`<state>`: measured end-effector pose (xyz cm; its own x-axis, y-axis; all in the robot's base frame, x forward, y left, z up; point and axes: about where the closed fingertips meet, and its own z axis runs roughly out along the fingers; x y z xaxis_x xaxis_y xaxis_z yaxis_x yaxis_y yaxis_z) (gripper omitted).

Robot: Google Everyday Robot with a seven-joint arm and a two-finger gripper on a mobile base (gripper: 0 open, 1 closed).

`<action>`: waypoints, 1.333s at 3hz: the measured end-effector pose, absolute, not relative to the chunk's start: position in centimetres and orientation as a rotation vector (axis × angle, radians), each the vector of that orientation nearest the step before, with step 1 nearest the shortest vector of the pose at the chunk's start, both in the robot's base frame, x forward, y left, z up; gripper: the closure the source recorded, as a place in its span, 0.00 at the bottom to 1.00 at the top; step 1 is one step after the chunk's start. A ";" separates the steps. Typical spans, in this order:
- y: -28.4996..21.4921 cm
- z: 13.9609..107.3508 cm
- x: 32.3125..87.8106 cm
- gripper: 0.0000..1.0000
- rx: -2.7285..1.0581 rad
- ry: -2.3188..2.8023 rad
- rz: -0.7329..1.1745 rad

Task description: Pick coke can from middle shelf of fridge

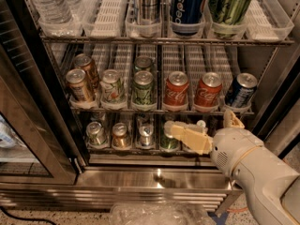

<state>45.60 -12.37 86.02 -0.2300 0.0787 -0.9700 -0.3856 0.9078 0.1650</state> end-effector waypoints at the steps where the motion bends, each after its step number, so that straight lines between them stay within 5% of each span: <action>1: -12.4 86.0 45.6 0.00 -0.233 1.755 0.437; 4: -15.3 86.0 47.7 0.00 -0.214 1.729 0.330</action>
Offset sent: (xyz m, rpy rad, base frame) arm 0.0117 -0.0116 -0.0140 -0.0590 -0.0178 -0.0472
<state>47.72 -15.29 86.01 -0.1837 0.0412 -0.9821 -0.3237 0.9409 0.1000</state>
